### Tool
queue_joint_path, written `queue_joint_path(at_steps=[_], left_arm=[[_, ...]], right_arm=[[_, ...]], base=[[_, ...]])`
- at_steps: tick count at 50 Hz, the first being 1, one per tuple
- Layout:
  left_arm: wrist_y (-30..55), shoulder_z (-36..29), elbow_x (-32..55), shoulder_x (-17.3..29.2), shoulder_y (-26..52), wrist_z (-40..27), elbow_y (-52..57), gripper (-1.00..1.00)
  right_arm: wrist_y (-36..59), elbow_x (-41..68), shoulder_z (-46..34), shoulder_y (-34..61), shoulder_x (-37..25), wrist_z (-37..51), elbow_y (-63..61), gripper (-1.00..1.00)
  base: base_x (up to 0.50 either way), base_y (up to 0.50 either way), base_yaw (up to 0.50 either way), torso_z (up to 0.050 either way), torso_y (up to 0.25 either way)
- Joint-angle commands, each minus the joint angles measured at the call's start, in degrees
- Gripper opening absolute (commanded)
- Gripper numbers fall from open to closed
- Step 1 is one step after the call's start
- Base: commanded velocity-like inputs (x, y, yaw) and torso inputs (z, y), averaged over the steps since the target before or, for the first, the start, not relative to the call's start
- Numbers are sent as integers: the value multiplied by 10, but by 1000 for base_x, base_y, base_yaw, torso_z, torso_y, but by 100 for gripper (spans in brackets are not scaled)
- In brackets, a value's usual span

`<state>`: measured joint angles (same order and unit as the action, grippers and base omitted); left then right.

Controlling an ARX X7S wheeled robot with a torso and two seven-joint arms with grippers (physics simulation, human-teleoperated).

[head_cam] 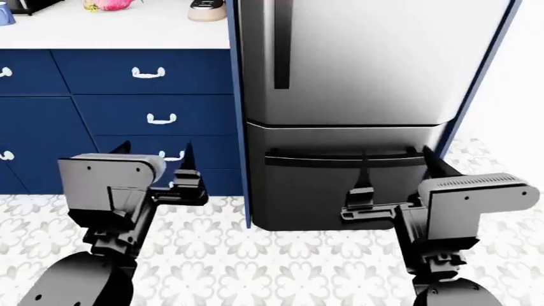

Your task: Open the fridge door

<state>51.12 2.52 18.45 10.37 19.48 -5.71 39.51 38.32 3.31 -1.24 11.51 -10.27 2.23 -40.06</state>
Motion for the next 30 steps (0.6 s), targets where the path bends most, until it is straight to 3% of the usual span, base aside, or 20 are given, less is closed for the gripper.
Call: queue_joint_path(at_steps=[1, 13, 19, 30], left_arm=[[104, 26, 42, 8, 77, -9, 51, 100], [120, 40, 61, 12, 75, -9, 74, 100], [90, 29, 54, 16, 52, -6, 73, 100], [84, 26, 56, 18, 49, -9, 72, 100]], right_arm=[[119, 33, 27, 58, -5, -7, -78, 100], [139, 43, 35, 76, -6, -2, -94, 100], [88, 25, 17, 48, -9, 8, -70, 100], [81, 26, 14, 45, -12, 12, -67, 100]], base=[[0, 0, 0, 0, 0], [0, 0, 0, 0, 0], [0, 0, 0, 0, 0], [0, 0, 0, 0, 0]])
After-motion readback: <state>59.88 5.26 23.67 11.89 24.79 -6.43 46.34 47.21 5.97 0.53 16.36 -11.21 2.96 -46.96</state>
